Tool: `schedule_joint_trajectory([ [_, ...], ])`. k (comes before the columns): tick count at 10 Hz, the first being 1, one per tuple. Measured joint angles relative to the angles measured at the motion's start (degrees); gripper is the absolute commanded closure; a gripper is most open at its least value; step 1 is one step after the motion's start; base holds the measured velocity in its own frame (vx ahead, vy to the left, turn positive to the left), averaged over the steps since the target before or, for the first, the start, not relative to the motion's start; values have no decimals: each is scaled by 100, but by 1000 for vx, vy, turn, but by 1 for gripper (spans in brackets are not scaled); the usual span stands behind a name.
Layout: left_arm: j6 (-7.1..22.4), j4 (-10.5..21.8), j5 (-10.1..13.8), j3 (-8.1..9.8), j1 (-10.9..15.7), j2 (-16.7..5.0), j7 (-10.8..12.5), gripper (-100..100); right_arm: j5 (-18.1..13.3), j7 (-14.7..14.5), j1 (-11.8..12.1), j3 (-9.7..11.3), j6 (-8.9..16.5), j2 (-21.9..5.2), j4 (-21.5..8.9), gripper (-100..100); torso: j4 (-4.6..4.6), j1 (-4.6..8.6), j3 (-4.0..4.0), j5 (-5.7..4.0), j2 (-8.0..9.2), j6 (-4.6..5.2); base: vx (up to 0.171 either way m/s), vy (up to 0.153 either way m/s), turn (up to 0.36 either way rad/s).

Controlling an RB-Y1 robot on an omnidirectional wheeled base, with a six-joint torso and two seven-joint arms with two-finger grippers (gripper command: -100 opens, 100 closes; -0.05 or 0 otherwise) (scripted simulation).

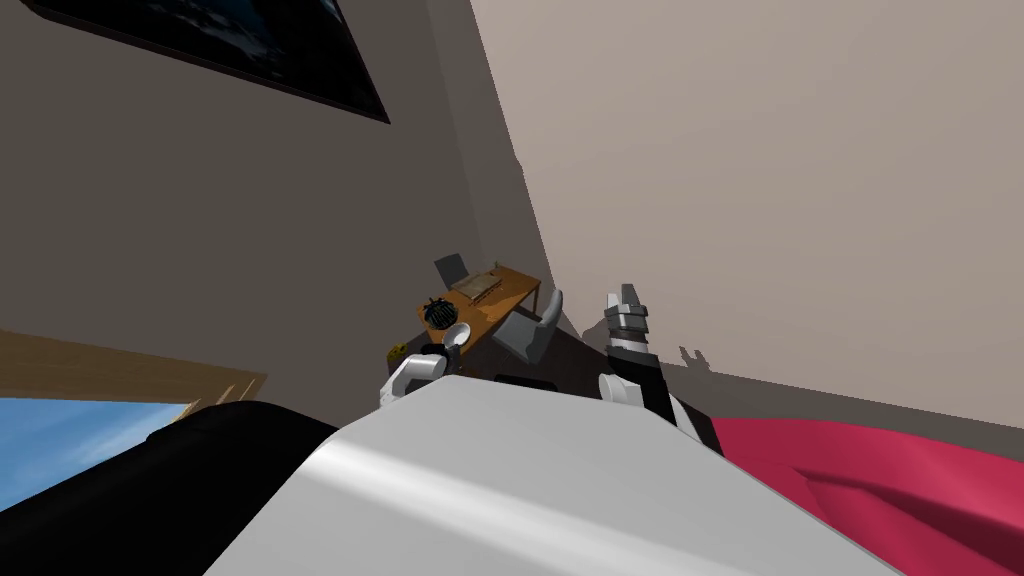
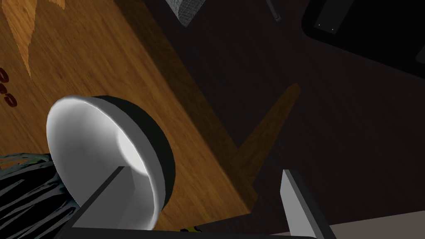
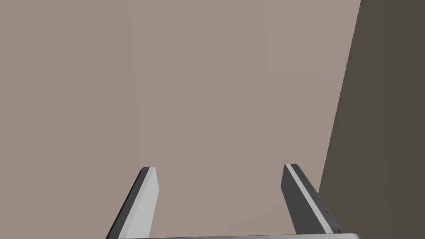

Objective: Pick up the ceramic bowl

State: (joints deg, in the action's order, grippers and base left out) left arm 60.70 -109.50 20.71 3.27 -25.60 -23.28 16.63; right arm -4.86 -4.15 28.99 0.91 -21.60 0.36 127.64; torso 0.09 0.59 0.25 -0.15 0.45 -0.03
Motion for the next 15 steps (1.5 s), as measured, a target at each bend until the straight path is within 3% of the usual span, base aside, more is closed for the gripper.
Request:
schedule_joint_trajectory([
  [2,113,-143,-127,128,81,21,-149,-100,0,0,0,0,0,0,0,0,0,-7,1,1,0,-1,-44,-65,118],
  [4,143,-154,-40,206,15,-50,-70,-100,0,0,2,-2,0,-3,0,0,-15,-85,-42,18,-76,5,112,108,-128],
  [8,75,102,163,106,-69,-114,135,-100,0,0,1,-2,0,-3,0,0,-19,-113,-49,26,-83,8,80,128,-194],
  [15,76,288,285,25,-158,-137,242,-100,0,0,1,-1,0,-2,0,0,-11,-55,-31,12,-54,4,4,13,-36],
])
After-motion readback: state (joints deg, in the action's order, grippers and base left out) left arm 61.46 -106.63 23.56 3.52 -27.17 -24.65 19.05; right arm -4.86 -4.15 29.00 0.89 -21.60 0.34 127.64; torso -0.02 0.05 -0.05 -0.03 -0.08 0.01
